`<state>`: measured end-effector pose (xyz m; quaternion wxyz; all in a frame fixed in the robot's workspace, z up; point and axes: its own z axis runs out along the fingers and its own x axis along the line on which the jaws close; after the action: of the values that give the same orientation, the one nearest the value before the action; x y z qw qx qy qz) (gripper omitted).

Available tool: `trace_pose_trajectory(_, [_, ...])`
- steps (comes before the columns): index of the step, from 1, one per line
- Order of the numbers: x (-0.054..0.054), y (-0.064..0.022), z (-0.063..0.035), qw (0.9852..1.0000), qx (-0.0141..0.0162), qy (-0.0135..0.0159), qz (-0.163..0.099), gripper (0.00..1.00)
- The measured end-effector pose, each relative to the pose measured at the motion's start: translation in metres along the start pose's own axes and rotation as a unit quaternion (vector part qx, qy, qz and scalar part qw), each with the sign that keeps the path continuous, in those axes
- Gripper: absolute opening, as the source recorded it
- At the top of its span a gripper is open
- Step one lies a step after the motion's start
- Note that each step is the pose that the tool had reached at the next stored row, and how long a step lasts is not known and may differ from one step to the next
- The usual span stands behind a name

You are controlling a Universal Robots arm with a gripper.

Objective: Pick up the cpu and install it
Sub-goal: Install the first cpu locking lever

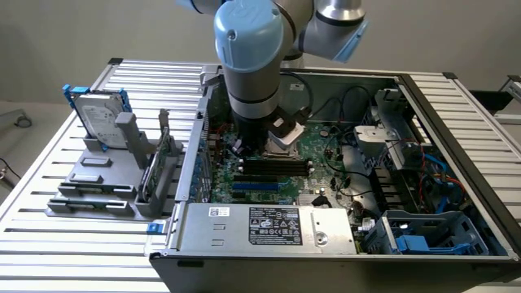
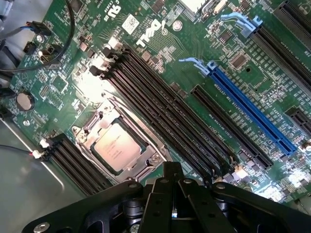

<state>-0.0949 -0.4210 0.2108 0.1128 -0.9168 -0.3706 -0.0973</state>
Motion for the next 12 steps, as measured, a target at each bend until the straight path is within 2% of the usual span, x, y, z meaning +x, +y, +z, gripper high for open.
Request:
trace_pose_trajectory(6, [0.0006,-0.0025,0.0052,1.0000,-0.0003,-0.0003,0.000,0.11])
trace_pose_trajectory(12, [0.0002,-0.0035,0.0108,1.0000,-0.0038,-0.0029,-0.001,0.11])
